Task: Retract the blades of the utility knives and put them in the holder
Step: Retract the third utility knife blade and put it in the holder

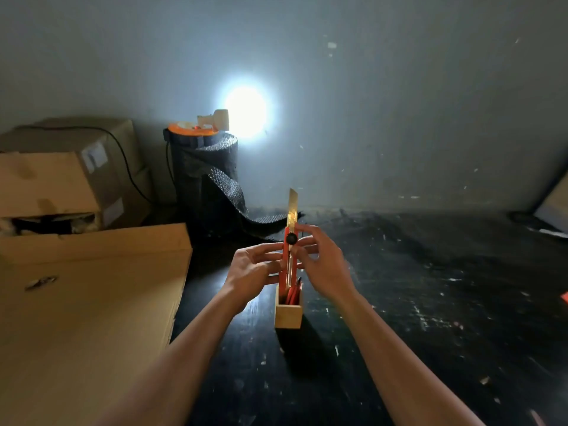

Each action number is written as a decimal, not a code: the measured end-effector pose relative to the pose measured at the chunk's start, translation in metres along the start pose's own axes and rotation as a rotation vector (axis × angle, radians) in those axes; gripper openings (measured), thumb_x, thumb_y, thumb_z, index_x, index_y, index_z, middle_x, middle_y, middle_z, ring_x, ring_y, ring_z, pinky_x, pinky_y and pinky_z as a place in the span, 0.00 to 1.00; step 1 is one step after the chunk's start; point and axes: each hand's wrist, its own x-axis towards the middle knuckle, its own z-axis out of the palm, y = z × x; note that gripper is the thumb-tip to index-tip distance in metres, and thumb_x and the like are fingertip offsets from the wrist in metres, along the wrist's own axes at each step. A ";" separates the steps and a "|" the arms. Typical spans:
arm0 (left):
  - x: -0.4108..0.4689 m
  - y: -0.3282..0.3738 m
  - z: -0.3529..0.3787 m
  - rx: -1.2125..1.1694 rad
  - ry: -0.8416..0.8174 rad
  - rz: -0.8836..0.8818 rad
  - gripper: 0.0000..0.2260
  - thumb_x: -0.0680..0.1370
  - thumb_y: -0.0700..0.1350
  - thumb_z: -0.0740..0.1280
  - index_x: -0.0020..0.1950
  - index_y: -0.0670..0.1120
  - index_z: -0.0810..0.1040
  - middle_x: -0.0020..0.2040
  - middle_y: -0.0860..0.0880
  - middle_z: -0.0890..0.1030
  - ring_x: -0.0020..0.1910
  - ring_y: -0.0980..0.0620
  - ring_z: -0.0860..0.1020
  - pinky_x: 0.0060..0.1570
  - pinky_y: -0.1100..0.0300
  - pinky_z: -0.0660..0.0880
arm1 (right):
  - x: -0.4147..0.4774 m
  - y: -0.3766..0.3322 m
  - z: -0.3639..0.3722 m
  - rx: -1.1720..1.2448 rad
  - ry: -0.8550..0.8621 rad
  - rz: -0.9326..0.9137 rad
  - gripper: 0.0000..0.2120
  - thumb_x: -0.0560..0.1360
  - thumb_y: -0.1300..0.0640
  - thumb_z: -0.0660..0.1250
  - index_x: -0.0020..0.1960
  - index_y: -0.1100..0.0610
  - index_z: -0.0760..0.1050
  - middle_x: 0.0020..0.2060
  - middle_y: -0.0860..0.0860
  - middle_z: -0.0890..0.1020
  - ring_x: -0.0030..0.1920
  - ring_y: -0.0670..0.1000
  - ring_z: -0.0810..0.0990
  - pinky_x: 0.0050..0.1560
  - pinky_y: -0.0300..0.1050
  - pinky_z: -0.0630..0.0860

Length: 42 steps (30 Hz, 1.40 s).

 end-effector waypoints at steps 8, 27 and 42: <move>0.017 0.028 0.011 -0.002 0.035 0.079 0.14 0.76 0.27 0.70 0.58 0.38 0.85 0.44 0.44 0.89 0.41 0.46 0.89 0.36 0.59 0.83 | 0.030 -0.015 -0.022 -0.121 0.013 -0.144 0.11 0.81 0.54 0.67 0.61 0.50 0.81 0.57 0.49 0.83 0.54 0.49 0.83 0.56 0.44 0.82; 0.014 0.020 0.000 -0.187 0.153 -0.075 0.11 0.77 0.28 0.69 0.53 0.40 0.87 0.49 0.42 0.89 0.46 0.44 0.89 0.42 0.54 0.86 | 0.008 -0.010 -0.014 -0.131 -0.131 -0.144 0.12 0.79 0.54 0.70 0.62 0.51 0.82 0.55 0.48 0.87 0.54 0.47 0.85 0.57 0.39 0.78; 0.016 0.037 0.001 -0.131 0.114 0.010 0.12 0.76 0.30 0.71 0.54 0.43 0.86 0.46 0.46 0.90 0.42 0.49 0.89 0.36 0.60 0.84 | -0.001 -0.013 -0.012 -0.149 -0.167 -0.114 0.12 0.79 0.56 0.70 0.60 0.43 0.77 0.56 0.40 0.82 0.54 0.39 0.77 0.54 0.31 0.71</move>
